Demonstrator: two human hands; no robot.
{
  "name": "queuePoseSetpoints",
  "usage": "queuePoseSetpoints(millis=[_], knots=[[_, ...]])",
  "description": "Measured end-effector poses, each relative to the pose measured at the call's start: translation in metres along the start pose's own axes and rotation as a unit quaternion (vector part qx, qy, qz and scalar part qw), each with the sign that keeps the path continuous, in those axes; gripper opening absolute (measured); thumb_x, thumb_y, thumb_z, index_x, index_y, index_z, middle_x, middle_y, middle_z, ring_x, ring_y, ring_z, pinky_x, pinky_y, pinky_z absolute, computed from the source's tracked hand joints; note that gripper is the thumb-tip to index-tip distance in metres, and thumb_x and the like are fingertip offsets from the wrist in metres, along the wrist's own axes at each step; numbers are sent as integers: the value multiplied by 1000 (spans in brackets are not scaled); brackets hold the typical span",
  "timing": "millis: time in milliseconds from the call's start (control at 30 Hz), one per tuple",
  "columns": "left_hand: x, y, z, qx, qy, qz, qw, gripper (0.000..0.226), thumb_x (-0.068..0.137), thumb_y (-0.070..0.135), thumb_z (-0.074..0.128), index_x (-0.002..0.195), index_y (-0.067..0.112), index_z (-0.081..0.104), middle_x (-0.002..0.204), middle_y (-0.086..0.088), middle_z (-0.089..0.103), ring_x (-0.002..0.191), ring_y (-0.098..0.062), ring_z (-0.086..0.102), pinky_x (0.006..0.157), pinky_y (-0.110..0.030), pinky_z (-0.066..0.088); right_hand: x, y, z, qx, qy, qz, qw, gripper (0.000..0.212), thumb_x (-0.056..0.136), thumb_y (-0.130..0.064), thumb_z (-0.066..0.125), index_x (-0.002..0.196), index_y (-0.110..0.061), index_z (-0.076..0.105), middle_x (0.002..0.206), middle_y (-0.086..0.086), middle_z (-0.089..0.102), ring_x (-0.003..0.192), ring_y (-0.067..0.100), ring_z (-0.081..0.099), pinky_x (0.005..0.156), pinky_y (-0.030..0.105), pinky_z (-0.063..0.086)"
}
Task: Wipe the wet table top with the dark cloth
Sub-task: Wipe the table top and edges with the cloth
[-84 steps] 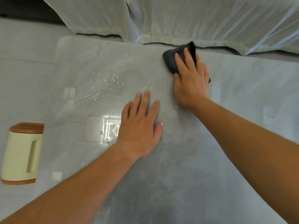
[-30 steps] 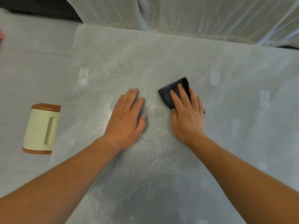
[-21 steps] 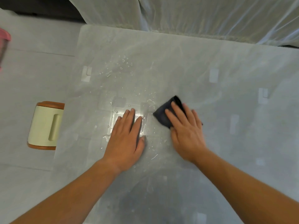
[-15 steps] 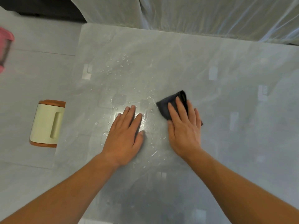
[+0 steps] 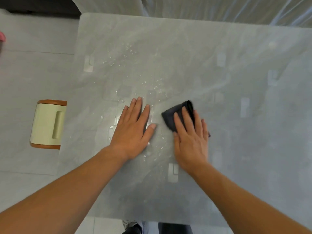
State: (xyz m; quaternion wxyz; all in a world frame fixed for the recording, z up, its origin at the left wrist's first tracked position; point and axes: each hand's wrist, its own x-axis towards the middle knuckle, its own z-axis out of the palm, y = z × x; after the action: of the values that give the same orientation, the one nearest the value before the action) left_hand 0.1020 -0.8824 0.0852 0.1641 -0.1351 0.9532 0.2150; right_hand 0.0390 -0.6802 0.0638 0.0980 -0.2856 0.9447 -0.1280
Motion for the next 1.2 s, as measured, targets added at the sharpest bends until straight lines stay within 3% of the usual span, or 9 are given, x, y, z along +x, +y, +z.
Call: queuePoseSetpoints(millis=[100, 167, 267, 400, 667, 767, 867, 1100, 1200], knots=[[-8, -4, -5, 3, -5, 17, 1000, 70, 102, 54, 12, 160, 16, 7, 168, -4, -13, 152, -14, -21, 123, -36, -12, -49, -6, 8, -16, -49, -110, 993, 56, 100, -29, 43, 154, -24, 34, 167, -2, 17, 155, 29, 7, 123, 53, 12], [-24, -6, -7, 8, -1, 21, 1000, 70, 102, 52, 10, 160, 14, 9, 168, -6, -10, 153, -17, -18, 124, -38, -10, -48, 2, 2, -17, -65, -132, 989, 54, 99, -31, 41, 153, -25, 38, 166, -4, 20, 155, 28, 10, 123, 51, 13], [-55, -9, -3, 6, -3, 29, 1000, 70, 101, 53, 13, 160, 15, 12, 168, -6, -10, 153, -18, -19, 123, -37, -13, -16, 6, -10, 4, -44, -29, 999, 54, 99, -32, 39, 153, -26, 38, 166, -3, 21, 154, 29, 13, 124, 48, 9], [-91, -15, 10, 5, -8, 47, 999, 68, 102, 53, 13, 160, 16, 16, 169, -7, -5, 153, -18, -17, 125, -39, -8, -11, -16, -2, 37, -17, 111, 993, 55, 105, -34, 32, 158, -32, 21, 168, -8, 5, 155, 24, -4, 125, 42, -5], [-119, -27, 27, 31, -29, 67, 997, 71, 100, 54, 10, 160, 16, 11, 168, -8, -8, 153, -20, -18, 124, -40, -9, -98, -27, 9, 34, -62, -21, 997, 52, 104, -34, 33, 155, -28, 32, 165, -12, 10, 155, 20, 3, 125, 44, 6], [-125, -29, 30, 30, -33, 74, 996, 71, 100, 54, 8, 160, 17, 7, 168, -6, -13, 151, -17, -24, 123, -38, -13, -85, -21, 2, 71, -45, 26, 996, 51, 103, -32, 33, 154, -28, 36, 164, -13, 14, 155, 18, 6, 125, 45, 9], [-130, -30, 33, 28, -32, 77, 996, 71, 101, 55, 11, 160, 16, 5, 168, -6, -15, 150, -17, -26, 122, -37, -16, -82, -39, 8, 85, -12, 88, 992, 52, 103, -33, 32, 154, -28, 35, 166, -9, 17, 155, 19, 3, 125, 42, 2], [-131, -32, 36, 18, -29, 89, 995, 74, 97, 52, 16, 160, 12, 12, 168, -10, -9, 153, -22, -18, 124, -43, -7, -144, -48, 29, -23, -39, -85, 995, 51, 104, -42, 36, 154, -28, 38, 166, -1, 21, 155, 30, 8, 123, 53, 11], [-131, -33, 40, 27, -24, 88, 995, 74, 96, 52, 14, 160, 13, 12, 168, -10, -9, 153, -22, -18, 124, -42, -8, -125, -30, 22, -44, -45, -76, 995, 54, 103, -42, 36, 155, -28, 35, 166, -2, 20, 155, 30, 8, 123, 52, 11]])
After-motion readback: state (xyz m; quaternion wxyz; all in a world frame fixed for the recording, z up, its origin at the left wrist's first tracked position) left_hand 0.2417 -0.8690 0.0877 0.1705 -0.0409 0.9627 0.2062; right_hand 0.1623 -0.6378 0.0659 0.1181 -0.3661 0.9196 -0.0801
